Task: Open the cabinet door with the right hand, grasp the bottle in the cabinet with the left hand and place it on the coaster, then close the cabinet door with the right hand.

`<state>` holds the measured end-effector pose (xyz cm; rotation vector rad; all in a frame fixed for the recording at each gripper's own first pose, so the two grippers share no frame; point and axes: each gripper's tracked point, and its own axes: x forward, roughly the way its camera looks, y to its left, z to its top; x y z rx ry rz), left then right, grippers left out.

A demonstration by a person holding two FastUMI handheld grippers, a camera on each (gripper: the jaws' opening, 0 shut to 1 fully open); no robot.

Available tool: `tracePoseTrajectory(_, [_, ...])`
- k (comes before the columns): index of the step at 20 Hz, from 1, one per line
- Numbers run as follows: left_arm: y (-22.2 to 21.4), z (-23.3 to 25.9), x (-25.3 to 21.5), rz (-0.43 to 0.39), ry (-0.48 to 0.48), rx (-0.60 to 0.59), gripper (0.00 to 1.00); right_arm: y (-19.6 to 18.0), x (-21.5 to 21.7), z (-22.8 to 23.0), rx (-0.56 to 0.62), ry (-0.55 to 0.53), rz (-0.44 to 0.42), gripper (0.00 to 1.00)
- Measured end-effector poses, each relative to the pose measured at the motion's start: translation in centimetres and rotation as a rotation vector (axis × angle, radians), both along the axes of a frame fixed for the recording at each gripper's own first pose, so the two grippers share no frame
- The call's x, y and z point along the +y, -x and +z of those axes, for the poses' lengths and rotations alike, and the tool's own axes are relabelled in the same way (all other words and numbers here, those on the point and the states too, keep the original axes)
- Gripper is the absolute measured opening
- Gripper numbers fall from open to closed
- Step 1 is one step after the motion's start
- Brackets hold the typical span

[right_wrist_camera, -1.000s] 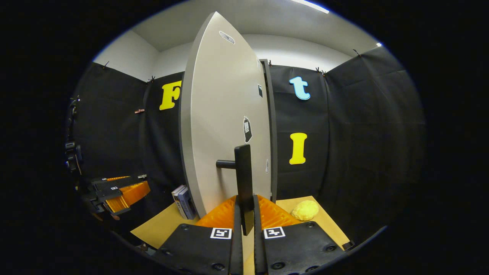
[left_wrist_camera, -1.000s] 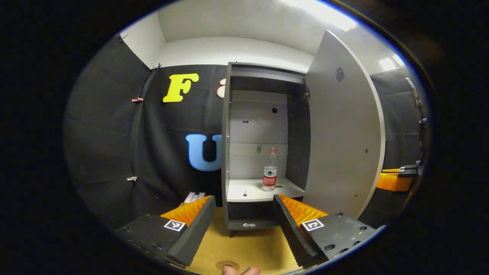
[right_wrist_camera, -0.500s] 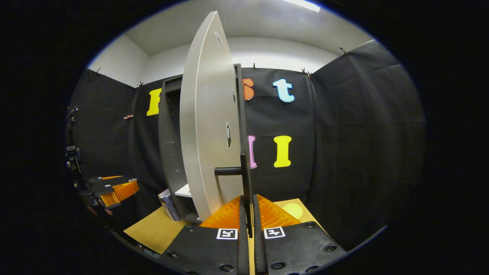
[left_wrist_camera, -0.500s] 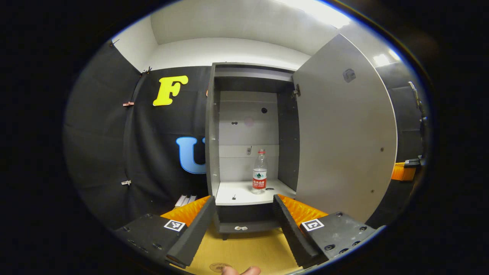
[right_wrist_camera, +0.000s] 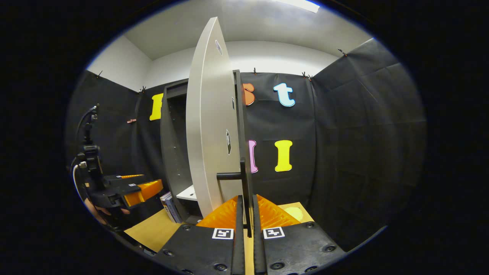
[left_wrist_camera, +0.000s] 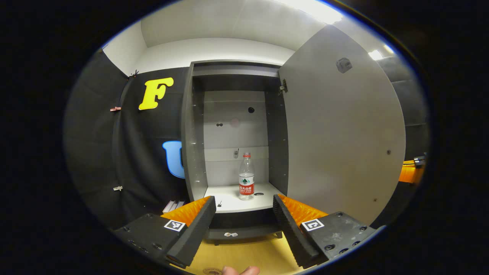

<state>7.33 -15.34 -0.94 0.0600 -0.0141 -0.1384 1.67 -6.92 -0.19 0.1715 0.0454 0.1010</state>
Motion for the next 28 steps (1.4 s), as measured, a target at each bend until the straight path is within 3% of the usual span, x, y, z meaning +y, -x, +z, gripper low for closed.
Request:
tracePoseTrajectory(3, [-3.2, -0.2, -1.6, -0.014, 0.010, 0.009, 0.93, 0.9, -2.4, 0.8, -0.036, -0.001, -0.041, 0.40])
tracePoseTrajectory(4, [-4.2, -0.3, -2.0, -0.018, 0.011, 0.015, 0.95, 1.1, -3.8, 0.7, -0.042, 0.007, -0.079, 0.42])
tracePoseTrajectory(5, [-5.3, -0.1, -2.4, -0.019, 0.009, 0.009, 0.95, 1.3, -5.1, 0.0, -0.036, 0.015, -0.119, 0.54])
tracePoseTrajectory(6, [-6.4, 0.3, -2.7, -0.018, 0.004, -0.004, 0.93, 1.5, -6.3, -0.6, -0.022, 0.021, -0.152, 0.58])
tracePoseTrajectory(9, [-10.3, 0.0, -3.6, -0.029, 0.013, -0.017, 0.94, 1.8, -10.4, -1.3, -0.010, 0.015, -0.275, 0.98])
tracePoseTrajectory(14, [-17.7, -2.0, -3.9, -0.001, 0.025, 0.035, 0.94, 2.4, -13.6, -2.6, -0.001, 0.051, -0.352, 1.00])
tracePoseTrajectory(28, [-31.0, -7.3, -3.5, 0.103, -0.002, 0.092, 0.95, 0.0, -15.0, -4.4, 0.035, 0.100, -0.330, 0.98])
